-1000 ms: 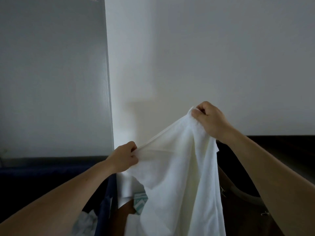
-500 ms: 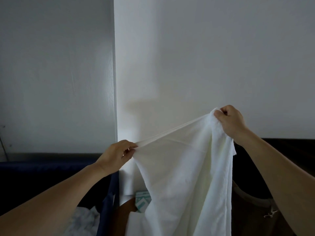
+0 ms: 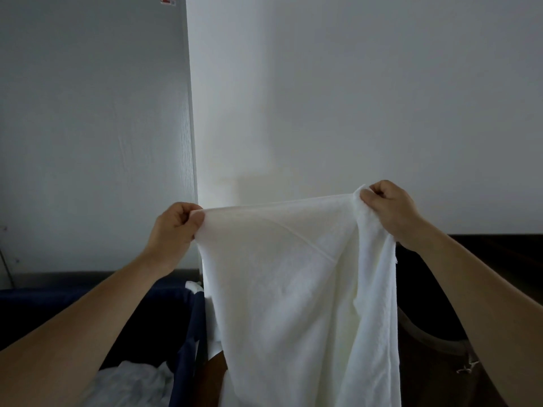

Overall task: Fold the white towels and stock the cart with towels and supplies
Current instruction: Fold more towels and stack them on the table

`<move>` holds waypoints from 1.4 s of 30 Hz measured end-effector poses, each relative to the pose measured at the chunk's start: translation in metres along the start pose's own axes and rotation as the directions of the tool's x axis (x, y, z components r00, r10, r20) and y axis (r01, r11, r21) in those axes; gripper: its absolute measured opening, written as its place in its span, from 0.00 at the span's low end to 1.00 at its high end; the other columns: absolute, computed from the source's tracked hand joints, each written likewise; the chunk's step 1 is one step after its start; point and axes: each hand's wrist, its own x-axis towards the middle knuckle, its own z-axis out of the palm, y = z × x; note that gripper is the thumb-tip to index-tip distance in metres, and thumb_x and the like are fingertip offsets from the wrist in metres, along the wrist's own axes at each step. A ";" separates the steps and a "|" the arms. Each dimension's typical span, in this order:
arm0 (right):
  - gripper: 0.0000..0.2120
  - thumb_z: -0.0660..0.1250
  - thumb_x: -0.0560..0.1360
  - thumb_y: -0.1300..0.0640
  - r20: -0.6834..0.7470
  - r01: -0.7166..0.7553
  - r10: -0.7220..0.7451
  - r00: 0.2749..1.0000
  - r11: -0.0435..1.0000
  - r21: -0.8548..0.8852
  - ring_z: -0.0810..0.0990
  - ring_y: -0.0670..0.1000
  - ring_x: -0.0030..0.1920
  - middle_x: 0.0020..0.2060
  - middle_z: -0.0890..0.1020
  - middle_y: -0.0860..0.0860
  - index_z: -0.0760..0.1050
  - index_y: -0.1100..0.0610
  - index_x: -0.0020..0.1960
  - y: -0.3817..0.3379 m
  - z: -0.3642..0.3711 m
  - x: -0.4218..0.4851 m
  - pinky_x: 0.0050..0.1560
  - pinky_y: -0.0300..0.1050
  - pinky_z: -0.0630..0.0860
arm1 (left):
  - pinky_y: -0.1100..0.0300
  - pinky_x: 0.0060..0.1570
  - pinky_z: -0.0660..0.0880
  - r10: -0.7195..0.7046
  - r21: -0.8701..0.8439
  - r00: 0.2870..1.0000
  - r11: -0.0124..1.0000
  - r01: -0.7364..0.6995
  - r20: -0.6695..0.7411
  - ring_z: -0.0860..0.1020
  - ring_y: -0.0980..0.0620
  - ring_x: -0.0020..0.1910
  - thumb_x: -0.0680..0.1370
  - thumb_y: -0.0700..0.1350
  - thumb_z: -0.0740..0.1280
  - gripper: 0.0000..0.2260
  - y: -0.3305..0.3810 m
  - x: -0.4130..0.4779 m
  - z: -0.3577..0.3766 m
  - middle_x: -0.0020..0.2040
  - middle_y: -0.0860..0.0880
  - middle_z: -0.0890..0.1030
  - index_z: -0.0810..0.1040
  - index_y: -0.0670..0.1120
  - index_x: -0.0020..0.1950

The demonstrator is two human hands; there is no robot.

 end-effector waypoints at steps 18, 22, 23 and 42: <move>0.09 0.65 0.80 0.53 -0.038 -0.111 0.112 0.993 0.993 0.036 0.73 0.50 0.38 0.37 0.75 0.49 0.75 0.57 0.44 0.009 0.008 -0.001 0.35 0.42 0.69 | 0.53 0.42 0.80 -0.357 -0.366 0.918 0.842 0.396 0.173 0.85 0.48 0.39 0.80 0.40 0.65 0.07 0.015 0.008 0.004 0.47 0.42 0.84 0.79 0.39 0.55; 0.13 0.64 0.80 0.57 -0.196 -0.138 0.134 0.971 0.990 -0.009 0.73 0.56 0.39 0.41 0.78 0.59 0.76 0.68 0.49 -0.007 0.010 -0.012 0.35 0.47 0.65 | 0.53 0.41 0.79 -0.355 -0.363 0.912 0.838 0.407 0.205 0.83 0.49 0.35 0.79 0.38 0.66 0.07 0.047 0.005 0.031 0.39 0.44 0.85 0.80 0.36 0.53; 0.13 0.64 0.80 0.57 -0.222 -0.110 0.103 0.970 0.994 -0.016 0.75 0.60 0.41 0.42 0.79 0.63 0.77 0.69 0.48 -0.011 0.015 -0.018 0.38 0.49 0.67 | 0.52 0.43 0.80 -0.353 -0.362 0.913 0.839 0.406 0.206 0.83 0.47 0.36 0.79 0.37 0.67 0.06 0.056 0.002 0.044 0.41 0.43 0.84 0.80 0.36 0.53; 0.14 0.61 0.79 0.63 0.193 0.184 -0.194 0.962 0.980 0.070 0.79 0.48 0.55 0.53 0.77 0.42 0.84 0.58 0.57 -0.018 0.073 -0.061 0.61 0.45 0.75 | 0.54 0.43 0.79 -0.188 -0.392 0.934 0.869 0.303 0.304 0.79 0.42 0.39 0.76 0.35 0.60 0.11 0.081 -0.049 0.139 0.38 0.38 0.80 0.79 0.29 0.47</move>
